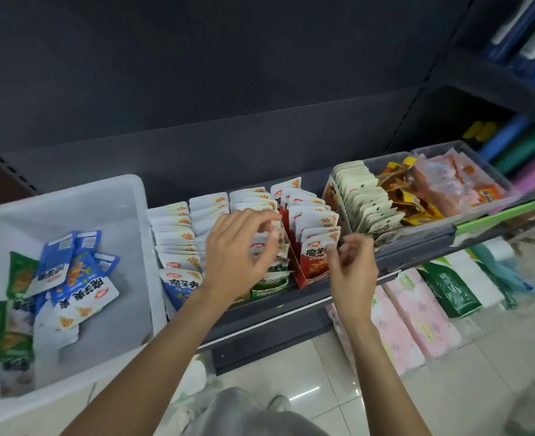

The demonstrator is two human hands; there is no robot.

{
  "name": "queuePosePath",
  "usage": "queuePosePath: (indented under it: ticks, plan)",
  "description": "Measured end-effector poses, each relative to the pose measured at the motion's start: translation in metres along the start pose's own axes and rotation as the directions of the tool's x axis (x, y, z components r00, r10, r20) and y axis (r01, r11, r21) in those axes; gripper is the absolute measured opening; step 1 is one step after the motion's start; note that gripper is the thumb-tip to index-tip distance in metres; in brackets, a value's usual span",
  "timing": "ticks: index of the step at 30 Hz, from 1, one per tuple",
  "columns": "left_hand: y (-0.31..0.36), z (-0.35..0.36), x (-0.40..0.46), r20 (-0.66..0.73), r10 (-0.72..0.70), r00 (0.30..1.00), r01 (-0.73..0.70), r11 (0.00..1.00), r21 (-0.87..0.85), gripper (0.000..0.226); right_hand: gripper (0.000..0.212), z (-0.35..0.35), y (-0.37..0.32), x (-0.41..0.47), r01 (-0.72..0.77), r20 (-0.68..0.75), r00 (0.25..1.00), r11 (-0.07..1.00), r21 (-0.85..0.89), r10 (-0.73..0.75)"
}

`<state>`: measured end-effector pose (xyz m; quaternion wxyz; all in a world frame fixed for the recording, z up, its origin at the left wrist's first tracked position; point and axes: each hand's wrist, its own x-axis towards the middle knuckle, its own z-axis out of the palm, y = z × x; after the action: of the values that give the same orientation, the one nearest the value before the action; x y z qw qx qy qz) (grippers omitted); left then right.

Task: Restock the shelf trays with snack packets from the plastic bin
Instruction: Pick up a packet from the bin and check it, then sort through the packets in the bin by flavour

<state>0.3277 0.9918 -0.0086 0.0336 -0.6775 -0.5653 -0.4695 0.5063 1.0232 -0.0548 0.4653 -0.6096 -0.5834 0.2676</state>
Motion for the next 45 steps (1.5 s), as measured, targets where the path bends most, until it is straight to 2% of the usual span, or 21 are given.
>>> queuePosePath:
  ticks: [2, 5, 7, 10, 13, 15, 18, 20, 22, 25, 29, 30, 31, 33, 35, 37, 38, 39, 41, 43, 45]
  plan:
    - [-0.009, -0.030, -0.013, -0.161, -0.021, 0.987, 0.018, 1.000, -0.023, 0.012, 0.016, -0.003, -0.025, -0.012, 0.133, -0.008, 0.991, 0.986, 0.098, -0.133]
    - [-0.031, -0.080, -0.042, -0.281, -0.094, 0.955, 0.106, 0.994, 0.025, 0.013, 0.009, 0.004, -0.068, -0.030, 0.349, 0.061, 0.928, 0.914, 0.208, -0.368]
    - [-0.052, -0.112, -0.065, -0.295, -0.206, 0.933, 0.243, 0.965, 0.095, 0.017, 0.010, 0.020, -0.092, -0.042, 0.482, 0.140, 0.843, 0.844, 0.235, -0.520]
    - [-0.093, -0.153, -0.103, -0.191, -0.445, 0.875, 0.480, 0.846, 0.232, 0.024, 0.015, 0.060, -0.122, -0.065, 0.533, 0.354, 0.708, 0.792, 0.300, -0.611]
    - [-0.135, -0.177, -0.141, -0.065, -0.670, 0.740, 0.638, 0.668, 0.384, 0.036, 0.019, 0.111, -0.142, -0.094, 0.541, 0.560, 0.555, 0.778, 0.319, -0.615]
    - [-0.154, -0.185, -0.158, 0.012, -0.748, 0.664, 0.662, 0.595, 0.455, 0.046, 0.018, 0.151, -0.148, -0.112, 0.566, 0.681, 0.471, 0.784, 0.254, -0.561]
    - [-0.172, -0.188, -0.167, 0.148, -0.817, 0.557, 0.646, 0.538, 0.541, 0.060, 0.027, 0.211, -0.150, -0.133, 0.636, 0.844, 0.389, 0.770, 0.044, -0.369]
    - [-0.184, -0.188, -0.169, 0.219, -0.840, 0.497, 0.640, 0.525, 0.562, 0.066, 0.036, 0.246, -0.150, -0.141, 0.698, 0.910, 0.356, 0.708, -0.108, -0.212]
    - [-0.194, -0.188, -0.169, 0.249, -0.849, 0.467, 0.643, 0.519, 0.563, 0.066, 0.045, 0.274, -0.147, -0.147, 0.696, 0.924, 0.375, 0.681, -0.228, -0.075]
    - [-0.202, -0.191, -0.167, 0.247, -0.846, 0.472, 0.662, 0.525, 0.535, 0.062, 0.054, 0.300, -0.136, -0.152, 0.620, 0.893, 0.442, 0.690, -0.372, 0.084]
    - [-0.210, -0.196, -0.168, 0.260, -0.836, 0.483, 0.618, 0.536, 0.576, 0.061, 0.042, 0.307, -0.132, -0.151, 0.444, 0.825, 0.557, 0.806, -0.392, 0.095]
    - [-0.210, -0.197, -0.169, 0.241, -0.819, 0.521, 0.612, 0.555, 0.563, 0.060, 0.035, 0.303, -0.136, -0.148, 0.400, 0.804, 0.590, 0.840, -0.367, 0.071]
    - [-0.210, -0.199, -0.168, 0.204, -0.779, 0.593, 0.612, 0.600, 0.514, 0.059, 0.027, 0.296, -0.141, -0.146, 0.384, 0.781, 0.624, 0.864, -0.326, 0.018]
    - [-0.205, -0.205, -0.160, 0.083, -0.641, 0.763, 0.570, 0.728, 0.381, 0.058, 0.015, 0.274, -0.155, -0.138, 0.446, 0.722, 0.670, 0.871, -0.206, -0.173]
    - [-0.196, -0.214, -0.144, 0.026, -0.471, 0.882, 0.440, 0.842, 0.312, 0.063, 0.013, 0.246, -0.169, -0.129, 0.574, 0.669, 0.625, 0.818, -0.043, -0.403]
    - [-0.180, -0.222, -0.125, 0.133, -0.383, 0.914, 0.352, 0.912, 0.209, 0.060, 0.016, 0.213, -0.183, -0.120, 0.652, 0.672, 0.517, 0.752, 0.093, -0.531]
    - [-0.170, -0.224, -0.118, 0.212, -0.414, 0.885, 0.398, 0.910, 0.115, 0.052, 0.016, 0.196, -0.189, -0.116, 0.658, 0.681, 0.486, 0.743, 0.127, -0.547]
    - [-0.158, -0.225, -0.112, 0.295, -0.456, 0.840, 0.470, 0.882, 0.025, 0.040, 0.015, 0.180, -0.194, -0.110, 0.645, 0.682, 0.487, 0.751, 0.139, -0.545]
    - [-0.139, -0.220, -0.103, 0.371, -0.489, 0.789, 0.569, 0.810, -0.143, 0.019, 0.011, 0.151, -0.200, -0.101, 0.530, 0.658, 0.570, 0.832, 0.163, -0.492]
    - [-0.121, -0.209, -0.096, 0.352, -0.506, 0.787, 0.606, 0.742, -0.287, 0.007, 0.006, 0.128, -0.197, -0.093, 0.235, 0.674, 0.655, 0.940, 0.248, -0.341]
    - [-0.104, -0.194, -0.088, 0.322, -0.516, 0.793, 0.607, 0.706, -0.364, 0.009, 0.026, 0.111, -0.189, -0.088, -0.006, 0.702, 0.684, 0.961, 0.278, -0.198]
